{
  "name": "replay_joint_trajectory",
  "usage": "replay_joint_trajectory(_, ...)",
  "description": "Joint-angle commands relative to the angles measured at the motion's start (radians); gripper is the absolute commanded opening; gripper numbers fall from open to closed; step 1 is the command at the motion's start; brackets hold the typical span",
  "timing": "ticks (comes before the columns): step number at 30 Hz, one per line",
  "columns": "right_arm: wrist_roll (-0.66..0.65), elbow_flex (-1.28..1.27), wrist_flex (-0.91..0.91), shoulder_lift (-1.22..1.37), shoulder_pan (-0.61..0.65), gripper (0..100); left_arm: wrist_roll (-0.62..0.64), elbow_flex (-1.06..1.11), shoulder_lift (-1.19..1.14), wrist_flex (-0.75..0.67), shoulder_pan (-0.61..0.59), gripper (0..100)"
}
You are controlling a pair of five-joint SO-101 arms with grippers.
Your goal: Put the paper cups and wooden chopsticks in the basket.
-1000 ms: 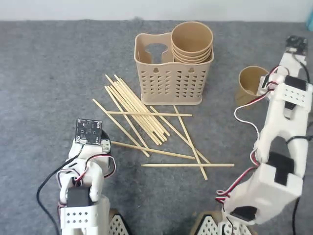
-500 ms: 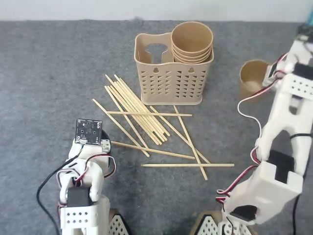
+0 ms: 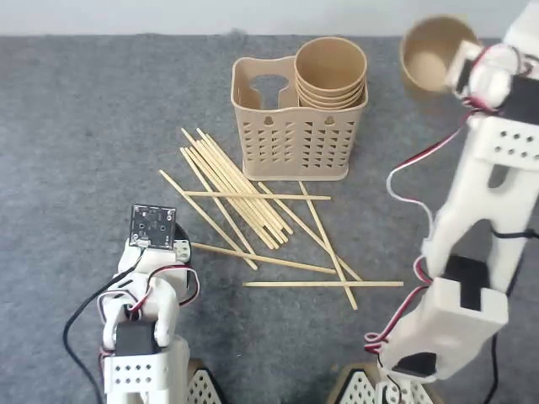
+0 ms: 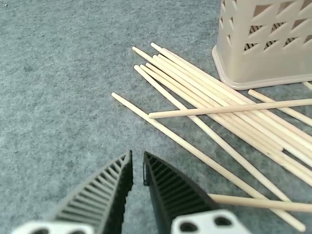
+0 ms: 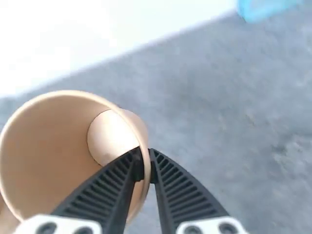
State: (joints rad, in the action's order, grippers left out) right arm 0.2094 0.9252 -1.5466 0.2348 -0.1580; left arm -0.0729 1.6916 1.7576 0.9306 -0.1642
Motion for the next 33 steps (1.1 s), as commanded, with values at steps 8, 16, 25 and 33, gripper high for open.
replay_joint_trajectory(8,0.08,0.361,-0.033,-0.036,0.242,0.7,-0.011,-0.004,0.015,-0.028,-0.006,4)
replay_joint_trajectory(16,0.068,0.371,-0.159,-0.036,0.332,0.7,-0.011,-0.004,0.015,-0.028,-0.006,4)
replay_joint_trajectory(25,0.041,0.353,-0.197,-0.005,0.323,0.8,-0.011,-0.004,0.015,-0.028,-0.006,4)
replay_joint_trajectory(33,0.012,0.354,-0.185,0.124,0.323,0.9,-0.011,-0.004,0.015,-0.028,-0.006,4)
